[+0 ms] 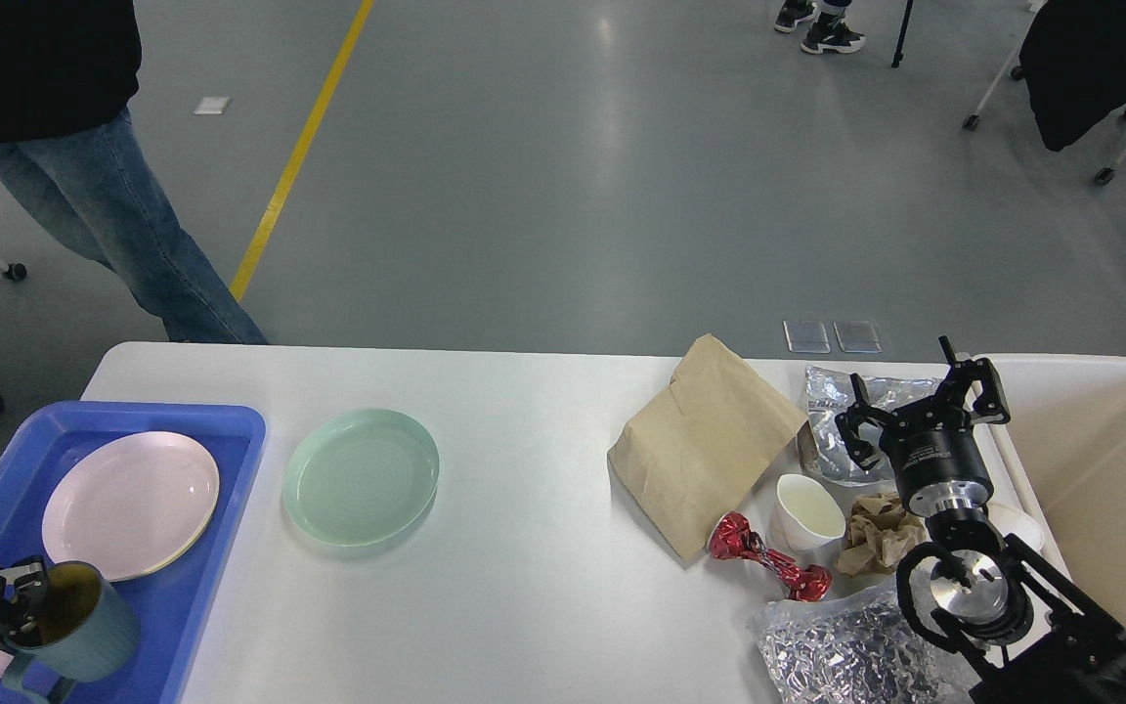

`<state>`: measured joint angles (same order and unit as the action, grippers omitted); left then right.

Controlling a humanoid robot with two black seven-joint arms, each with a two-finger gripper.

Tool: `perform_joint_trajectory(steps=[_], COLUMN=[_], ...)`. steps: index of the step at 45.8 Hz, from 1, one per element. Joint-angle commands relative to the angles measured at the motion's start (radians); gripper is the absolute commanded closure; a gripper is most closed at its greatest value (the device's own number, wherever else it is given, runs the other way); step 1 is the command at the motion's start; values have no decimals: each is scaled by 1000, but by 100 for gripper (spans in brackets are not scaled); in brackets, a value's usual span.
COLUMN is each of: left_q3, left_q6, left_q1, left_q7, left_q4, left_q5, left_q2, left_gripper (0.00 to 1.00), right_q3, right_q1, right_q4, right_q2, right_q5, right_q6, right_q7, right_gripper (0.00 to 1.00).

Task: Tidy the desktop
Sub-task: 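Release the teal mug and raise the left gripper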

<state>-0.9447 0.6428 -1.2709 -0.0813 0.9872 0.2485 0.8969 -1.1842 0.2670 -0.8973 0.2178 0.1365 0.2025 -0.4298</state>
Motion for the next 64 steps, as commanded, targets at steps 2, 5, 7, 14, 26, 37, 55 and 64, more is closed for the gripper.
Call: perform_joint_trajectory(steps=[2,5,7,14,26,37,55,64], left_q3=[17,15,12,7,-146,-419,-502,-542], left_q6=[-2,-2,-2,5,182,199,216,207], left_q1=[2,2,2,-5,-221,-530,-922,-1114], left_q7=[-6,-6,-6,-6,-3,-6,-15,-14], left_q4=[1,1,1,8,47,79,286,422], left_q5=[-32,-34,-34,-34,-35,-72,-210,-382], left_q2=[-3,-3,-1,10,73,-21,-406,-608], left_gripper=[7,7,6,5,5,5,5,5], right_q3=[0,0,0,0,0,0,0,0], right_q1=[0,0,0,0,0,0,0,0], right_q4=[0,0,0,0,-2,-2,-2,0], right_q2=[0,0,0,0,0,0,0,0], right_q5=[0,0,0,0,0,0,0,0], right_q6=[0,0,0,0,0,0,0,0], right_q7=[0,0,-1,0,0,0,0,0], right_gripper=[0,0,0,0,0,0,0,0])
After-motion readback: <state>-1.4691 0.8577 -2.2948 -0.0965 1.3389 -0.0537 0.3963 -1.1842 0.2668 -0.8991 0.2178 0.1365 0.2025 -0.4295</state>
